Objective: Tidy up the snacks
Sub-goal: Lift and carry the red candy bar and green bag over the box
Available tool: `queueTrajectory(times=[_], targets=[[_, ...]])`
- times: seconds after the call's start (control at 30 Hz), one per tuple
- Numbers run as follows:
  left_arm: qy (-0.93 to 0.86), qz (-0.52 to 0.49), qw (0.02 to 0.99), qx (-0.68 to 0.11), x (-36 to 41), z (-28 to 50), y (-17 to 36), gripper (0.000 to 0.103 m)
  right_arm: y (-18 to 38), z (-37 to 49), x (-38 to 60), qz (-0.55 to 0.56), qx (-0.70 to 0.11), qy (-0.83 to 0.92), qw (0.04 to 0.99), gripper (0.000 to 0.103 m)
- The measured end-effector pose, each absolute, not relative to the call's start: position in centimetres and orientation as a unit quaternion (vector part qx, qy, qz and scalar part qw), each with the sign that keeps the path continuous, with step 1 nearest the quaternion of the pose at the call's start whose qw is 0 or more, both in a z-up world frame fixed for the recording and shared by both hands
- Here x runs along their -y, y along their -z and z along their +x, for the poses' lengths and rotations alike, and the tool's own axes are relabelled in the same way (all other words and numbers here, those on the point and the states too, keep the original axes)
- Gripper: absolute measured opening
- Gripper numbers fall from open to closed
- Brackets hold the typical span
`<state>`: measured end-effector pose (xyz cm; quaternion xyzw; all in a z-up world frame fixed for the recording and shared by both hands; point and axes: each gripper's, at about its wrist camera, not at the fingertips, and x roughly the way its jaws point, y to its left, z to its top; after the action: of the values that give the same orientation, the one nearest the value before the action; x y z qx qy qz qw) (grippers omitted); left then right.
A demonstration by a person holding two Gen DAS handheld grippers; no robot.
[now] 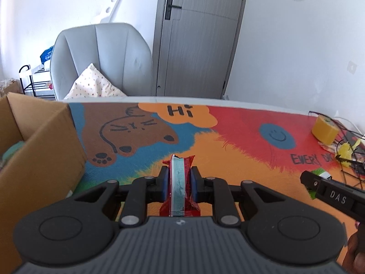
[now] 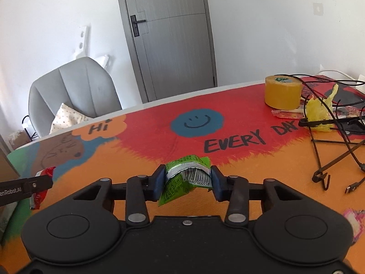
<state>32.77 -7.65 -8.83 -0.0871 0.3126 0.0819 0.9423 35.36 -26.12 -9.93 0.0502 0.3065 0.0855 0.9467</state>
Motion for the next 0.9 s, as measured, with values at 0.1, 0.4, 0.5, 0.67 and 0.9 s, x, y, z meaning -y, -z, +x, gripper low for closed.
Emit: queueTrajectory(times=[0.1, 0.4, 0.5, 0.67, 0.9], targets=[[-0.081, -0.085, 0.947, -0.3, 7.4, 31.6, 7.8, 0.019, 9.1, 34.1, 25.6, 0.054, -0.299, -0.089, 0.949, 0.042], [-0.067, -0.075, 0.953, -0.287, 6.9, 28.8, 6.2, 0.019, 7.3, 30.1, 24.7, 0.066, -0.278, -0.086, 0.954, 0.042], [-0.063, -0.076, 0.954, -0.284, 6.6, 28.1, 5.7, 0.019, 6.7, 29.0, 24.4, 0.069, -0.269, -0.087, 0.957, 0.042], [-0.066, -0.08, 0.956, -0.275, 5.8, 26.9, 4.9, 0.019, 5.8, 27.9, 23.6, 0.074, -0.257, -0.094, 0.959, 0.042], [-0.078, -0.083, 0.961, -0.254, 4.0, 25.3, 3.1, 0.019, 4.5, 26.9, 21.7, 0.078, -0.24, -0.118, 0.96, 0.042]])
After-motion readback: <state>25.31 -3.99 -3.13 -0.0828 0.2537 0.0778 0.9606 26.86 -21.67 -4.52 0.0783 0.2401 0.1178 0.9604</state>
